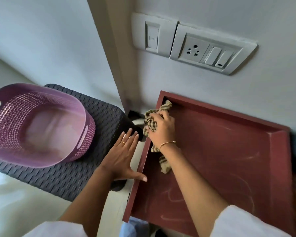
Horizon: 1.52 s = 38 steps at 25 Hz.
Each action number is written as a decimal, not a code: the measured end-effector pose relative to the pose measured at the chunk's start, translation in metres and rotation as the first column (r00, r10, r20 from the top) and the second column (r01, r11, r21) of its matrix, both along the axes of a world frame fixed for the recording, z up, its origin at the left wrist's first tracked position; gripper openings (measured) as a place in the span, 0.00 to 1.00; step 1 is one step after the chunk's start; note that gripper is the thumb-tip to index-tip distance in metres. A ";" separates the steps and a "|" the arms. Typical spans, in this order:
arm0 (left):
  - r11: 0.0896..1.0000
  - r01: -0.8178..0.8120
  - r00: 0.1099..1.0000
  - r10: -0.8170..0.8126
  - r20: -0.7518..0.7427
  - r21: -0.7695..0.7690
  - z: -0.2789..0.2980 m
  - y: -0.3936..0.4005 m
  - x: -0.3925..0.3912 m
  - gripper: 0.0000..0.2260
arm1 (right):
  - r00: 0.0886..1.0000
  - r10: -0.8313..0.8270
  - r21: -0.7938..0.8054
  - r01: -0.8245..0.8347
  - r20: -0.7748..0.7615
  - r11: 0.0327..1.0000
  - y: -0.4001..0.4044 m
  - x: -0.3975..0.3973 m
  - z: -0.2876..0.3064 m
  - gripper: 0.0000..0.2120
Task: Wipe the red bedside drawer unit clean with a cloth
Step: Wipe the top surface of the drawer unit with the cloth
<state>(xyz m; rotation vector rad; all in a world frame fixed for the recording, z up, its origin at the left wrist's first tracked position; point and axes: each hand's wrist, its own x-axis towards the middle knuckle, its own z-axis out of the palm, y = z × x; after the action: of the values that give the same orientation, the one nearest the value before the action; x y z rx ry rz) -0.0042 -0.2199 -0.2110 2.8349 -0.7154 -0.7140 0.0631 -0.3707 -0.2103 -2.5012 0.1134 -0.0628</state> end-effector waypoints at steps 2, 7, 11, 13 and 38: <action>1.000 -0.007 1.000 0.007 -0.016 0.006 0.000 0.000 -0.010 0.59 | 0.996 0.093 -0.014 -0.093 -0.003 0.996 0.009 -0.034 -0.006 0.19; 0.999 -0.033 0.999 0.033 -0.009 0.018 0.008 0.003 -0.034 0.60 | 0.967 0.253 0.057 -0.251 -0.028 0.966 0.008 -0.108 -0.008 0.18; 0.997 -0.037 0.999 0.038 -0.011 0.071 0.014 0.003 -0.055 0.63 | 0.946 0.317 0.081 -0.311 -0.069 0.947 0.003 -0.081 -0.005 0.13; 0.996 0.006 1.000 -0.008 0.015 0.092 0.012 0.005 -0.065 0.66 | 0.961 0.266 0.097 -0.258 -0.076 0.961 -0.002 -0.055 -0.003 0.14; 0.982 -0.133 0.988 0.120 0.102 0.133 -0.006 0.018 -0.139 0.64 | 0.991 0.084 -0.075 -0.092 -0.105 0.993 0.034 -0.175 0.002 0.13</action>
<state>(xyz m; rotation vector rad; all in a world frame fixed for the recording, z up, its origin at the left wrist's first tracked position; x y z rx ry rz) -0.1435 -0.2017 -0.2166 3.0252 -0.5100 -0.6384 -0.1124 -0.3363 -0.2082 -2.5855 0.0432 0.0979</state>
